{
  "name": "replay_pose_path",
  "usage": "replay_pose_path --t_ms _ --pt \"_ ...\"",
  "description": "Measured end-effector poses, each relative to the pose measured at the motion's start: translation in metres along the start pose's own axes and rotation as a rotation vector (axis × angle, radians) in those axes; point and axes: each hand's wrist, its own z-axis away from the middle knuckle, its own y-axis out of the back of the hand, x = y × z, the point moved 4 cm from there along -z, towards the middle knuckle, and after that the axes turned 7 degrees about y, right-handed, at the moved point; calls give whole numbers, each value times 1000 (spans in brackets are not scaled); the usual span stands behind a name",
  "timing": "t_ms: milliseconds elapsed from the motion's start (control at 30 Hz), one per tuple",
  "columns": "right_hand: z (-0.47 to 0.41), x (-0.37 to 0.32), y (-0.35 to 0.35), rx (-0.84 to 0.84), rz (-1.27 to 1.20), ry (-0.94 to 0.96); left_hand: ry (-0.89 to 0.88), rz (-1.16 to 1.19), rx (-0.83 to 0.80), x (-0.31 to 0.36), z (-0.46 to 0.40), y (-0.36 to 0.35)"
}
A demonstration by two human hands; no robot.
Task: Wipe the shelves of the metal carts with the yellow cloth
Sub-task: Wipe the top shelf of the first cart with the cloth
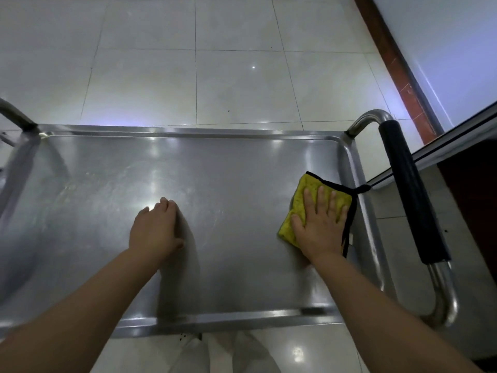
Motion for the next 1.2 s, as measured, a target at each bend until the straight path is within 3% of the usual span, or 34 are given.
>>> replay_pose_path --t_ms 167,367,600,867,1000,1200 --pt "4 -64 -6 26 -3 107 -75 86 7 -22 8 -15" --pt "-3 -130 -8 56 9 239 1 115 -53 -71 47 -37" --pt "-10 -216 -12 -5 29 383 11 216 -62 -108 53 -49" --pt "7 -322 -22 -59 80 680 29 237 -26 -127 53 -56" --pt "23 -330 -29 5 27 798 69 136 7 -124 54 -57" --pt "39 -295 -29 57 5 932 147 -28 -79 -113 57 -55"
